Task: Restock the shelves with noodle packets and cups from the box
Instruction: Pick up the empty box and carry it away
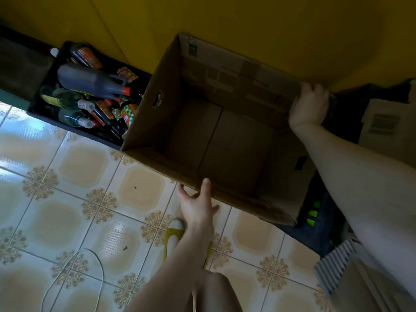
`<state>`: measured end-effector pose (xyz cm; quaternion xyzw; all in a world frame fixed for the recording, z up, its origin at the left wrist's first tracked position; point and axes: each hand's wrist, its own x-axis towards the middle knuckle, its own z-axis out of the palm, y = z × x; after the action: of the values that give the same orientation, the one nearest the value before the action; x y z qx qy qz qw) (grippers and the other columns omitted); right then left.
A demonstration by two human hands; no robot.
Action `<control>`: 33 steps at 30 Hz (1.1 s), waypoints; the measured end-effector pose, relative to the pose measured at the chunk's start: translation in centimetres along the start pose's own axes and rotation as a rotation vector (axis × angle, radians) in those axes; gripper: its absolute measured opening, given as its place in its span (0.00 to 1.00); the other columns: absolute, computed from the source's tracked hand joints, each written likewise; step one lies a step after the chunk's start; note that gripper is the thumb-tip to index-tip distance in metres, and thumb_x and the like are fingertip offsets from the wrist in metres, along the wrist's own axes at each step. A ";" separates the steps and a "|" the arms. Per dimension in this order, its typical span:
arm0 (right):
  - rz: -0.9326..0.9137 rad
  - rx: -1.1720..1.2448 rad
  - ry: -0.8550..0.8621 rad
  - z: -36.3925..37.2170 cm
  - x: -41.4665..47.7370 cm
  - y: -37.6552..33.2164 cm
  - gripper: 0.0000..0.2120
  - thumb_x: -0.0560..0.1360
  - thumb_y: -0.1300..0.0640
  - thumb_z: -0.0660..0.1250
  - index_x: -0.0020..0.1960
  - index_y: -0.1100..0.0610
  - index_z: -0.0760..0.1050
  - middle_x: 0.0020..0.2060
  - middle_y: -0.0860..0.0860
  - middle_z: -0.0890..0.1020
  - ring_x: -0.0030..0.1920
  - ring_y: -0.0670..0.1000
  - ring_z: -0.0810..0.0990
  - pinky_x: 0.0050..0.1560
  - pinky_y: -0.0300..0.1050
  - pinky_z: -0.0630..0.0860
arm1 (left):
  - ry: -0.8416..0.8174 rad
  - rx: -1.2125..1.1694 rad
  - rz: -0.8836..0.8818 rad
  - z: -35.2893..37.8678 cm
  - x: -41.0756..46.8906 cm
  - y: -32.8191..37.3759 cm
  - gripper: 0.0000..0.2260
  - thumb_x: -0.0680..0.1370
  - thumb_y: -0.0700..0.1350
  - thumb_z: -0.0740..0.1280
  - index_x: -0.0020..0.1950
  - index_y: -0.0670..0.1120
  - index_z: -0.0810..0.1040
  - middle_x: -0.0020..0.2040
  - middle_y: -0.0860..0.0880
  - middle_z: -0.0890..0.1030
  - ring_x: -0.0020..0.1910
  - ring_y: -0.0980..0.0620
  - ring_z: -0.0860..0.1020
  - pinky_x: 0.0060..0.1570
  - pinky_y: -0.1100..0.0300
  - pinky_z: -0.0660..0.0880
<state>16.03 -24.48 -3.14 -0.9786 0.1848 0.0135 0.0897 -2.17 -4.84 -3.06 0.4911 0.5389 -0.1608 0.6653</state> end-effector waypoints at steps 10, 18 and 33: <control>0.154 0.323 -0.048 1.2 -0.9 -1.8 0.26 0.78 0.70 0.54 0.74 0.56 0.58 0.75 0.58 0.53 0.75 0.58 0.54 0.73 0.51 0.58 | 0.083 -0.097 0.027 -1.1 2.7 2.7 0.24 0.79 0.34 0.57 0.71 0.52 0.59 0.60 0.41 0.75 0.53 0.40 0.79 0.37 0.53 0.80; 0.147 0.307 -0.125 1.4 -1.0 -1.8 0.29 0.77 0.71 0.55 0.75 0.55 0.55 0.76 0.56 0.48 0.75 0.57 0.52 0.72 0.47 0.58 | 0.045 -0.082 0.023 -1.1 3.0 3.1 0.26 0.79 0.36 0.58 0.73 0.55 0.56 0.63 0.43 0.74 0.53 0.42 0.79 0.45 0.48 0.80; 0.089 0.193 -0.245 -1.1 -1.4 -1.1 0.28 0.77 0.67 0.57 0.75 0.56 0.54 0.76 0.54 0.51 0.75 0.56 0.53 0.73 0.51 0.58 | 0.081 0.221 0.038 -2.2 1.5 4.4 0.32 0.79 0.45 0.63 0.76 0.51 0.48 0.73 0.44 0.61 0.67 0.41 0.68 0.58 0.45 0.74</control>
<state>15.07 -23.20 -1.76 -0.9473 0.2161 0.1188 0.2046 0.42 -0.47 -2.08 0.5776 0.5349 -0.1868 0.5876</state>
